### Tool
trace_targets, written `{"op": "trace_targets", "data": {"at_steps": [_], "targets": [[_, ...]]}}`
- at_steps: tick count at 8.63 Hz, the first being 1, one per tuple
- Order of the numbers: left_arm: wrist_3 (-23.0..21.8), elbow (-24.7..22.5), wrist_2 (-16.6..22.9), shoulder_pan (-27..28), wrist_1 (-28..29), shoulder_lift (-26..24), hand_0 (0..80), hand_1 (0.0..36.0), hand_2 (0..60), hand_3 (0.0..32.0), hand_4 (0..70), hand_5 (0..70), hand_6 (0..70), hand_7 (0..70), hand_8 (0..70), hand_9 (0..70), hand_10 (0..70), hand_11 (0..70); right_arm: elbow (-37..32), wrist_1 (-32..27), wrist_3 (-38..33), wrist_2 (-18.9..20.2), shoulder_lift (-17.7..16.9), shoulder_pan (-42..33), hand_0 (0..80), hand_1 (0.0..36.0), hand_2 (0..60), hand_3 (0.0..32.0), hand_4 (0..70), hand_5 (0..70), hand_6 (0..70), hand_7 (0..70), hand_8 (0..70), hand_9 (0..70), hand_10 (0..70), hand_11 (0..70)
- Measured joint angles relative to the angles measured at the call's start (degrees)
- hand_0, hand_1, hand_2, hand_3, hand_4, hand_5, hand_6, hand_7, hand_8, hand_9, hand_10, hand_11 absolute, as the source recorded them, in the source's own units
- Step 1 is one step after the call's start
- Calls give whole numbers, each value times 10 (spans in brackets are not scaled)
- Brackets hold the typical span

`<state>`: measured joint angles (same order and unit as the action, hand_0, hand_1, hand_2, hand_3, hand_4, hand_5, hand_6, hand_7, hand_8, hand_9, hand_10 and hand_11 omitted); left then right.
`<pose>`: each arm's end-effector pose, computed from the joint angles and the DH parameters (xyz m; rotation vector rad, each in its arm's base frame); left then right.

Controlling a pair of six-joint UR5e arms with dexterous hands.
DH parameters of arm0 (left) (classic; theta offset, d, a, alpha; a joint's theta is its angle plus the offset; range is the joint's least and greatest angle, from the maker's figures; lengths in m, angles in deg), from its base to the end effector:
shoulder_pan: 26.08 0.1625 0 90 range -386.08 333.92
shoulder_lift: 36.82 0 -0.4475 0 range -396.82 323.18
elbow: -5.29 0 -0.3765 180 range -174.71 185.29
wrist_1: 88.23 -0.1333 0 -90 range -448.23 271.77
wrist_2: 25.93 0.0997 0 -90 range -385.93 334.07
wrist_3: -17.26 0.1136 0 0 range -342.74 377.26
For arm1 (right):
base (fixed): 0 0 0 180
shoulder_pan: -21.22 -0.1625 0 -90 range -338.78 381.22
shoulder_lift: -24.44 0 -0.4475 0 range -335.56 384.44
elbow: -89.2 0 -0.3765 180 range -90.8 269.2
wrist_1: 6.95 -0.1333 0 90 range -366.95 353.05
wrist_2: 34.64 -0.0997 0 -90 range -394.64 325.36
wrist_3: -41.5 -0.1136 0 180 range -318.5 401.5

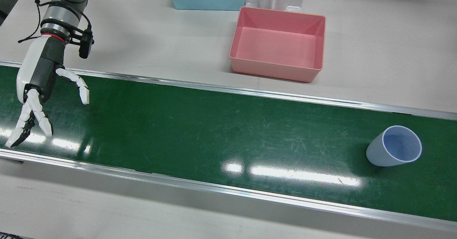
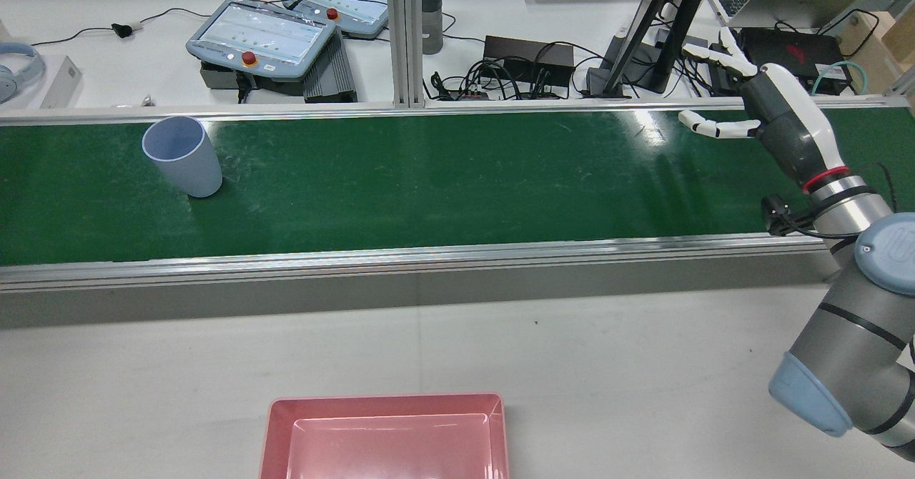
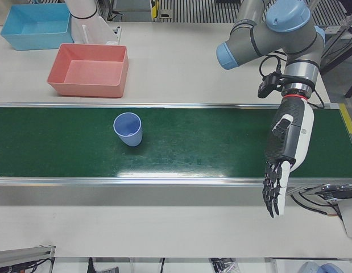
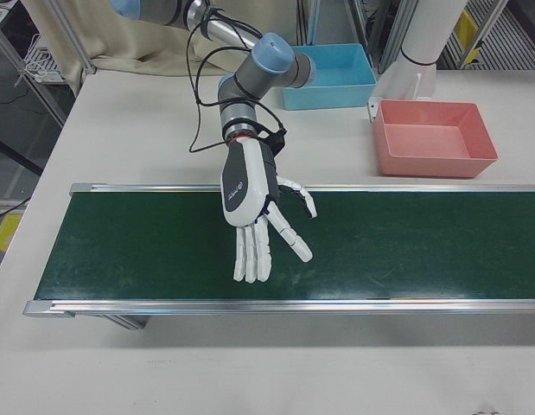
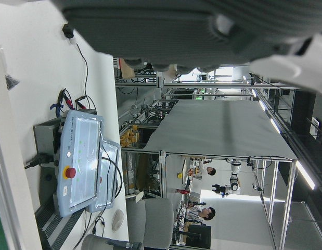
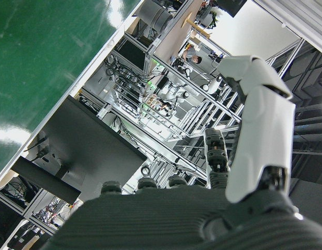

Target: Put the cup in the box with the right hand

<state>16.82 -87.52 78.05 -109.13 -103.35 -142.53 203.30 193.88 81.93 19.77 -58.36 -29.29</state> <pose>-0.0332 -0.6026 0.5667 -0.3779 2.0823 -1.9633 -0.1557 -0.5025 0.4921 0.5599 -2.0293 1.7165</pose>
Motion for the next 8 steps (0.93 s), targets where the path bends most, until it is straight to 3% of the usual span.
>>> {"op": "trace_targets", "data": {"at_steps": [8], "targets": [[0,0,0,0,0,0,0,0,0,0,0,0,0,0,0,0,0,0,-3,0,1,0,0,3,522,286,286,0,0,71,13,0,0,3,0,0]]}}
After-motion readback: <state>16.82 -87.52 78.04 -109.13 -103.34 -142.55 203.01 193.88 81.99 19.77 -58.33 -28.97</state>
